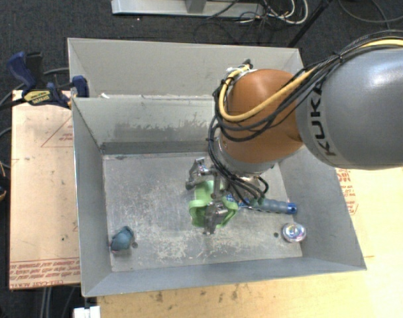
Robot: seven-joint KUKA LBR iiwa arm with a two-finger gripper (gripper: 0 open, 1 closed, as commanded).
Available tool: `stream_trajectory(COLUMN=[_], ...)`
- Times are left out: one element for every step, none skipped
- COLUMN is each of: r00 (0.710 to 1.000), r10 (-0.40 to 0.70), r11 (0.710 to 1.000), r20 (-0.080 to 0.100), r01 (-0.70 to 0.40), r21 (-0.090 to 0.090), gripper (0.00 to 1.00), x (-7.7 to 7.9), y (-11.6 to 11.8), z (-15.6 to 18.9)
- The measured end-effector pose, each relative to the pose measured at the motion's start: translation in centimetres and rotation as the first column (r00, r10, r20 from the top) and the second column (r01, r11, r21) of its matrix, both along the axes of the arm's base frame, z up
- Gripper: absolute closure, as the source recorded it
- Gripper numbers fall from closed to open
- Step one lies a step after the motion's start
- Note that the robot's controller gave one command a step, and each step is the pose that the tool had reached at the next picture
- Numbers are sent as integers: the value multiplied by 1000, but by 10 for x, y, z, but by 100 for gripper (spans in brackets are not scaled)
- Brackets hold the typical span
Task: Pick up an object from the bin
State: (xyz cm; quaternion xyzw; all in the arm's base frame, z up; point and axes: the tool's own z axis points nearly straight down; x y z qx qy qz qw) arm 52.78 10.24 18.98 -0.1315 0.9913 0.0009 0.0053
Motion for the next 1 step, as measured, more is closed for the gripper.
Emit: stream_trajectory(r00=[975], r10=[223], r11=[975], r20=[-3], r01=[-223], r21=[-2], gripper=[100], x=[11], y=[11], z=[55])
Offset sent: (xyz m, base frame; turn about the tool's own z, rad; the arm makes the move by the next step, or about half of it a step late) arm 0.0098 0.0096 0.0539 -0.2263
